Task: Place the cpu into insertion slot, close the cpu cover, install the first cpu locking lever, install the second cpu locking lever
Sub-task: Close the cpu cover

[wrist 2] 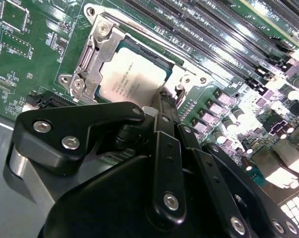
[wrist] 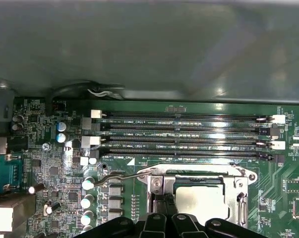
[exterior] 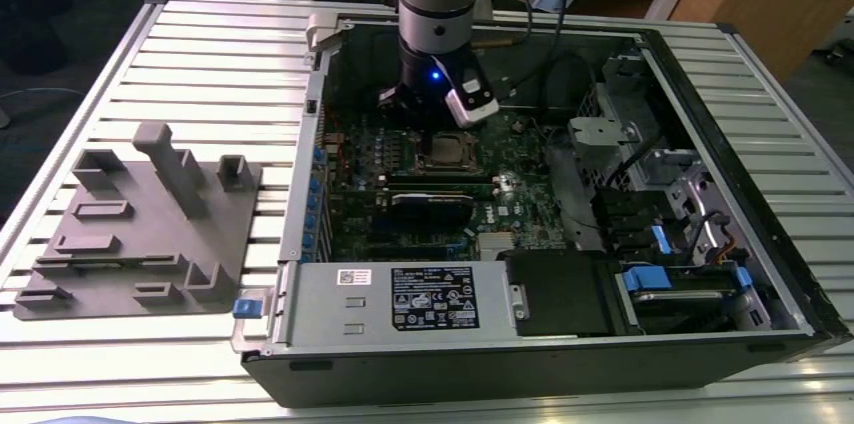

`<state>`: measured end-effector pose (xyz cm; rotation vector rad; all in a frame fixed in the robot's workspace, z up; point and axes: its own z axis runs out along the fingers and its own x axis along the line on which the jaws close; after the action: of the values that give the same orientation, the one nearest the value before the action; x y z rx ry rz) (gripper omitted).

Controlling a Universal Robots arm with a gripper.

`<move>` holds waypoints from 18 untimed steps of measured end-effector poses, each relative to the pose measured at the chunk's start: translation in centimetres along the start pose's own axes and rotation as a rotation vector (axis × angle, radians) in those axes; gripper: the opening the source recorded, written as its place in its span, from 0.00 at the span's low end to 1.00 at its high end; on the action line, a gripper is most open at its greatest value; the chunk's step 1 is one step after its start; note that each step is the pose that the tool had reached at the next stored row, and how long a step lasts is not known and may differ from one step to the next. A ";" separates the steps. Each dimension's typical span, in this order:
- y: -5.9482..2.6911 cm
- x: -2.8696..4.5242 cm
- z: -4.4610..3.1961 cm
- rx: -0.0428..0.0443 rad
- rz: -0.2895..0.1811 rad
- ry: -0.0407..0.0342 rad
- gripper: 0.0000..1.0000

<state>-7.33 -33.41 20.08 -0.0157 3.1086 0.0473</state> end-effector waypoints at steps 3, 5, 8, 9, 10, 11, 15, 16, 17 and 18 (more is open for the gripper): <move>0.00 0.00 0.01 0.0000 0.000 0.0000 0.11; 0.01 -0.01 0.07 -0.0005 0.000 -0.0003 0.11; -0.02 0.01 0.23 0.0007 0.000 0.0005 0.11; -0.02 0.02 0.27 0.0009 0.000 0.0006 0.11; -0.02 0.02 0.31 0.0008 0.000 0.0006 0.11; -0.02 0.02 0.34 0.0006 0.000 0.0005 0.11; -0.01 0.01 0.38 0.0000 0.000 0.0000 0.11; -0.01 0.01 0.37 0.0001 0.000 0.0000 0.11; -0.01 0.01 0.37 0.0002 0.000 0.0000 0.11; -0.01 0.01 0.38 0.0002 0.000 0.0000 0.11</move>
<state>-7.33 -33.40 19.70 -0.0158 3.1086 0.0470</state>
